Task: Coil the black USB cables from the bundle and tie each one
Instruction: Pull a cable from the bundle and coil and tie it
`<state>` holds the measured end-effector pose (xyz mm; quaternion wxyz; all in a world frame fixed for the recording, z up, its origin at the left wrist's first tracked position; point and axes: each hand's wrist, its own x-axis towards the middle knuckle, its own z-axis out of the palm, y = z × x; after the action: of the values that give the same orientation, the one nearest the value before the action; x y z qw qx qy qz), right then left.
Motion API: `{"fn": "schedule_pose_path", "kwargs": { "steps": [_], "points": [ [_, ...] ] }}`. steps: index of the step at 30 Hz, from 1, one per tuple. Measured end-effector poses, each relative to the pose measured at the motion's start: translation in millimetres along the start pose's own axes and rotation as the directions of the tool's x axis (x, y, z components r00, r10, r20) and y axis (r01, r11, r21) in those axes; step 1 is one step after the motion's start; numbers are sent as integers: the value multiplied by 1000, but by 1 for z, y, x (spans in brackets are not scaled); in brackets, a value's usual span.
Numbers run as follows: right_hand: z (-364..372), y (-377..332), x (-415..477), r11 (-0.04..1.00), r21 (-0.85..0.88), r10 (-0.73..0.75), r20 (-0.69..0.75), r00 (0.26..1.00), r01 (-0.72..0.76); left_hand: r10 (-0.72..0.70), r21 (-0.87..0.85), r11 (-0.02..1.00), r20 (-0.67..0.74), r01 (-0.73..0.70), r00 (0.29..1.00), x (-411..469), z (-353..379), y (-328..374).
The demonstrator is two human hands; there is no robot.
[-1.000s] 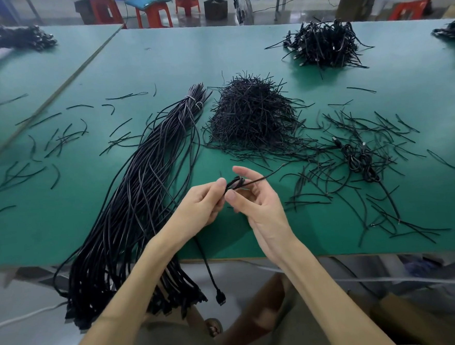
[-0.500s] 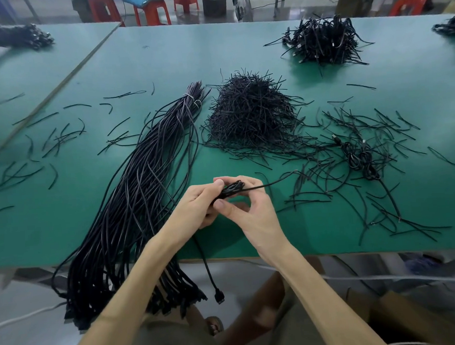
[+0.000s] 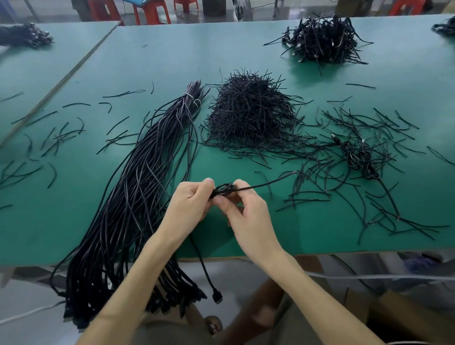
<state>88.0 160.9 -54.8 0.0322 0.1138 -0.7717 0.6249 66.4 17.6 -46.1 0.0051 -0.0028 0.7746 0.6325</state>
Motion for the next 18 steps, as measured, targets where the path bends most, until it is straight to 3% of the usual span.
{"fn": "schedule_pose_path", "kwargs": {
  "steps": [6, 12, 18],
  "points": [
    [4, -1, -5, 994, -84, -65, 64, 996, 70, 8, -49, 999, -43, -10, 999, -2, 1, 3],
    [-4, -3, -2, 996, 82, 30, 94, 995, -37, 11, -74, 997, 6, -10, 1000, -4, 2, 6],
    [-9, -4, 0, 981, 186, 40, 40, 998, -47, 163, 127, 979, 7, -162, 987, -7, 5, 7]
  ]
}}
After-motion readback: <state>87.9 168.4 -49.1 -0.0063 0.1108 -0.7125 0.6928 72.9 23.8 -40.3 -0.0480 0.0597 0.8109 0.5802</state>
